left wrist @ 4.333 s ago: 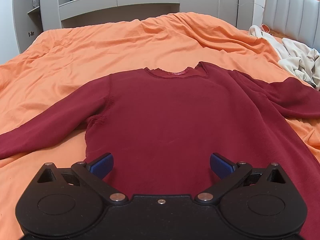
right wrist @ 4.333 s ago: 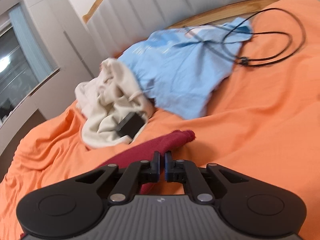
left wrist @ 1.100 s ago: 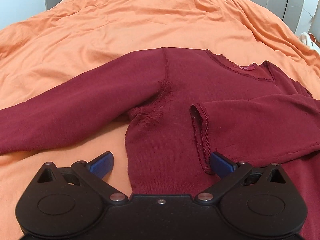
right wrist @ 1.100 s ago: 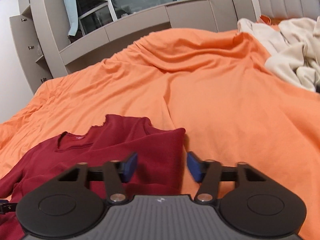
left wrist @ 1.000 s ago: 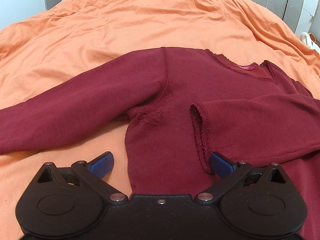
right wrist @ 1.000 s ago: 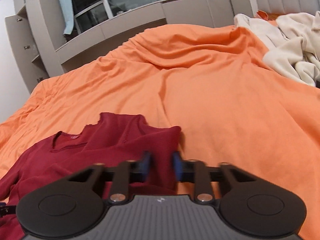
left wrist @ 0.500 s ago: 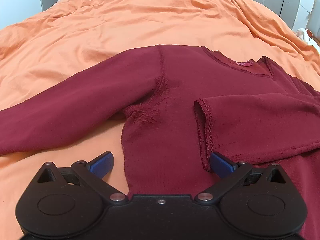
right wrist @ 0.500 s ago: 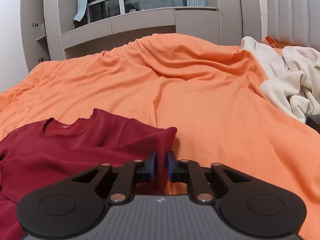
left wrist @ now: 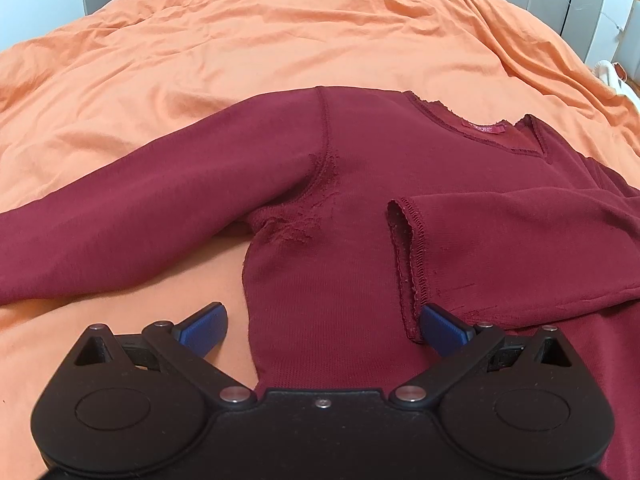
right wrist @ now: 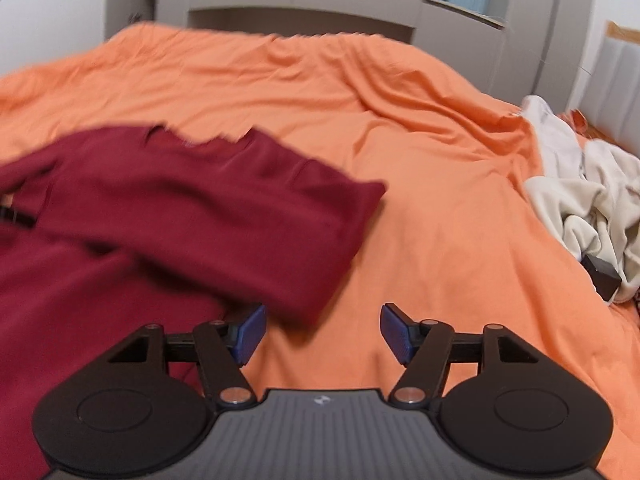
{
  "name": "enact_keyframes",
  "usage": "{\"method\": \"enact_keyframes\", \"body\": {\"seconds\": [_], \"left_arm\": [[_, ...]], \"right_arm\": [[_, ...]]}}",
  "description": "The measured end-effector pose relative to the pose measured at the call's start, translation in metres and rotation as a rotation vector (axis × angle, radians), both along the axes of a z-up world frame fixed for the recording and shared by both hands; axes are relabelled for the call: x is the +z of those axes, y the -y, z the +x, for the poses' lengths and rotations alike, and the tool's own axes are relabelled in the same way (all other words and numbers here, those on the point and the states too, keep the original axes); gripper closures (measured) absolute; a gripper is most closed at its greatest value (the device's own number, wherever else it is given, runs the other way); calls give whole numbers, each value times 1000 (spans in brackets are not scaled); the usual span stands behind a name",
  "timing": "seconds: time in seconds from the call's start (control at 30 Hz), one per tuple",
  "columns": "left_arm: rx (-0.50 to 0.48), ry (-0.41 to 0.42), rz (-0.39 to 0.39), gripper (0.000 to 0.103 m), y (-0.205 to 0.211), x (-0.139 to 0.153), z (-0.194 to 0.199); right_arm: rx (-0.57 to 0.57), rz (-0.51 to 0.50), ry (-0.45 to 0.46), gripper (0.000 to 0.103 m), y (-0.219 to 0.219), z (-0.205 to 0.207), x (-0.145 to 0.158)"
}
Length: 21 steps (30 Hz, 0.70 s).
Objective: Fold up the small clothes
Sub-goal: 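Move the left tool to the other sweater sleeve cuff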
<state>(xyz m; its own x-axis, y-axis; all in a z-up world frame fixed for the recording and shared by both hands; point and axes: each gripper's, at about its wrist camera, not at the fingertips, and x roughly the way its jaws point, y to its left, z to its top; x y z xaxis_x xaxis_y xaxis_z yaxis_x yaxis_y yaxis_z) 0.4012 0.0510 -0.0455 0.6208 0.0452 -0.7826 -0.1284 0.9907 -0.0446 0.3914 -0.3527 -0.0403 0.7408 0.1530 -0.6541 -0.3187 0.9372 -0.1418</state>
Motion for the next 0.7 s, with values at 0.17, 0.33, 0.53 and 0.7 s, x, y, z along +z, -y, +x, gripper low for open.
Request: {"method": "enact_keyframes", "body": {"seconds": [0.17,0.33,0.53,0.7], "left_arm": [[2,4,-4,0,0,0,-1],[2,4,-4,0,-1,0,-1],[2,4,-4,0,-1,0,-1],[2,4,-4,0,-1,0,-1]], "right_arm": [[-2,-61,25,52,-12,2,-16],[-20,-14,92,85,-10,-2,-11],[-46,12,39,98,-6,-6,-2],[-63,2,-25,99,-7,-8,-8]]}}
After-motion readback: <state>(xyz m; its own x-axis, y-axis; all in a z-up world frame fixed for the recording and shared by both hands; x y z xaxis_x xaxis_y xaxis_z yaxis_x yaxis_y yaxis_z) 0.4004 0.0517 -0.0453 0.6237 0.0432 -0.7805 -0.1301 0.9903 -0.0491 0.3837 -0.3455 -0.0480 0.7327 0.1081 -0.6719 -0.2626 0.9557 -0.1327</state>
